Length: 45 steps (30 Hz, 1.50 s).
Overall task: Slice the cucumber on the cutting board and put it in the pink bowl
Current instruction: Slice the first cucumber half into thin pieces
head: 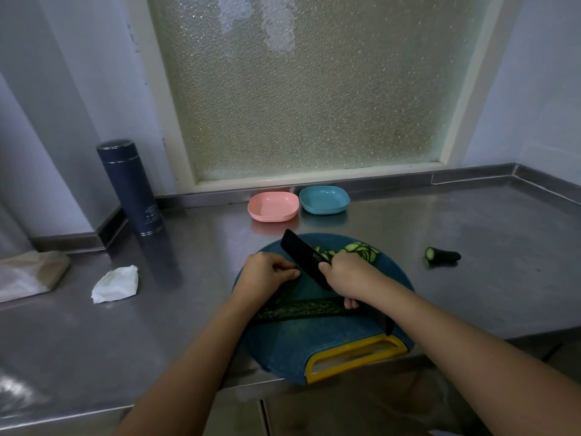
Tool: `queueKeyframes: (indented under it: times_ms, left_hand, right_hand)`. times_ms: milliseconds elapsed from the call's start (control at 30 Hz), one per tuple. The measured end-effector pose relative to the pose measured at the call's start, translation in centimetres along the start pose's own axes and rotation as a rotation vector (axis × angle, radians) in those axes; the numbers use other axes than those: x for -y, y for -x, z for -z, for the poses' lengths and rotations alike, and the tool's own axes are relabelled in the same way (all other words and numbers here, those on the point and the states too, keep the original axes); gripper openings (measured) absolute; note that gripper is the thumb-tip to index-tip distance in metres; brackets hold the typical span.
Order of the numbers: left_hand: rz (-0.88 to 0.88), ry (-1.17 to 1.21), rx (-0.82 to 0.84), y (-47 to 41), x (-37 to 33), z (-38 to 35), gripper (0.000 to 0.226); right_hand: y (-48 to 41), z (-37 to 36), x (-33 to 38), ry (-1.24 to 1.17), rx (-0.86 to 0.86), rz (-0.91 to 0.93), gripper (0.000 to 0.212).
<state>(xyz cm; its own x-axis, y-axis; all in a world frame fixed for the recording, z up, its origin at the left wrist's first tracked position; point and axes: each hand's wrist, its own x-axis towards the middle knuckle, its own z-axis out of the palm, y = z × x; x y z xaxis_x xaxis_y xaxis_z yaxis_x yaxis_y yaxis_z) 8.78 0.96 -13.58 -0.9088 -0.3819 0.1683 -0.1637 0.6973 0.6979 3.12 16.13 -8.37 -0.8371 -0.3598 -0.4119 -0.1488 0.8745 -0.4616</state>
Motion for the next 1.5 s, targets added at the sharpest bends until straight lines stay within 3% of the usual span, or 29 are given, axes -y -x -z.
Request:
queueKeyframes:
  times_ms: [200, 633, 833, 1033, 1167, 1500]
  left_hand:
    - [0.003, -0.001, -0.006, 0.2, -0.3, 0.1, 0.011]
    - [-0.014, -0.039, -0.001, 0.3, -0.4, 0.2, 0.013]
    - [-0.014, -0.205, -0.022, 0.2, -1.5, 0.0, 0.019]
    - [-0.039, -0.335, 0.112, 0.6, -2.1, 0.5, 0.029]
    - [-0.039, -0.312, 0.04, 1.3, -1.7, 0.1, 0.038]
    - [-0.077, -0.387, -0.011, 1.5, -2.0, -0.6, 0.036]
  right_hand:
    - [0.7, 0.1, -0.2, -0.021, -0.007, 0.084, 0.054]
    - [1.1, -0.3, 0.5, 0.022, 0.006, 0.052, 0.056]
    - [0.7, -1.1, 0.9, 0.025, 0.026, 0.035, 0.058]
    - [0.4, -1.3, 1.1, 0.026, 0.001, 0.014, 0.056]
    - [0.2, -1.0, 0.4, 0.022, -0.006, 0.027, 0.056]
    - [0.5, -0.8, 0.2, 0.013, -0.01, 0.029, 0.058]
